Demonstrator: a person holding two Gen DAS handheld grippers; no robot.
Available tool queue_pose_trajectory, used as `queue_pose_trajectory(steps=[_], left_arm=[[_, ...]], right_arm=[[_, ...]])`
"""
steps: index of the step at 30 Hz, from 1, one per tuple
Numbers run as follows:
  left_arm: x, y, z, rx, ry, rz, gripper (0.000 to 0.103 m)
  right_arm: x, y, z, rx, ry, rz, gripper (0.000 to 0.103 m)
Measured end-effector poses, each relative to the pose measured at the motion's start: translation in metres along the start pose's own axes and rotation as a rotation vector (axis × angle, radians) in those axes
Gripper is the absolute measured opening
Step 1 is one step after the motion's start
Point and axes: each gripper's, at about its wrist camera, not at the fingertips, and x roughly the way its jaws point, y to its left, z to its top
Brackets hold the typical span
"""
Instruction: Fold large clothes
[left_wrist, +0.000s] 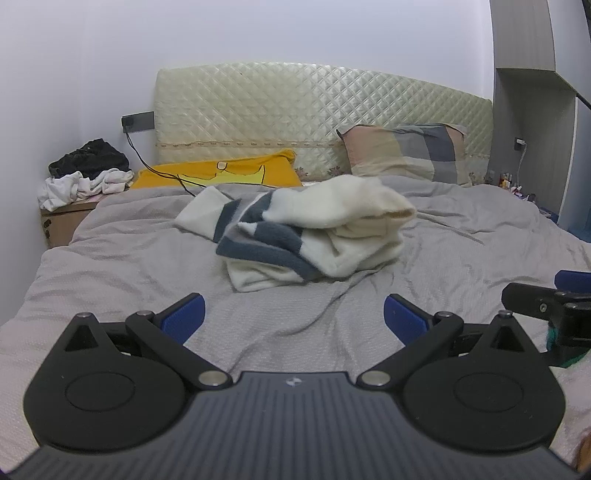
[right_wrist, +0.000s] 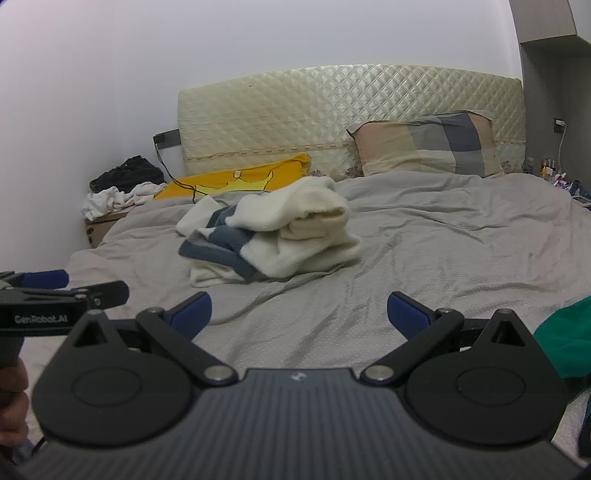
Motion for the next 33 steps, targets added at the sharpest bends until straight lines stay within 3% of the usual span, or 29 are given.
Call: queue_pose_trajectory(steps=[33], left_arm=[[0.0046,0.0000,-0.0044,-0.011,0.001,-0.027,0.103]], right_arm=[[0.0054,0.0003,-0.0026,-0.004,0.016,-0.021,0.103]])
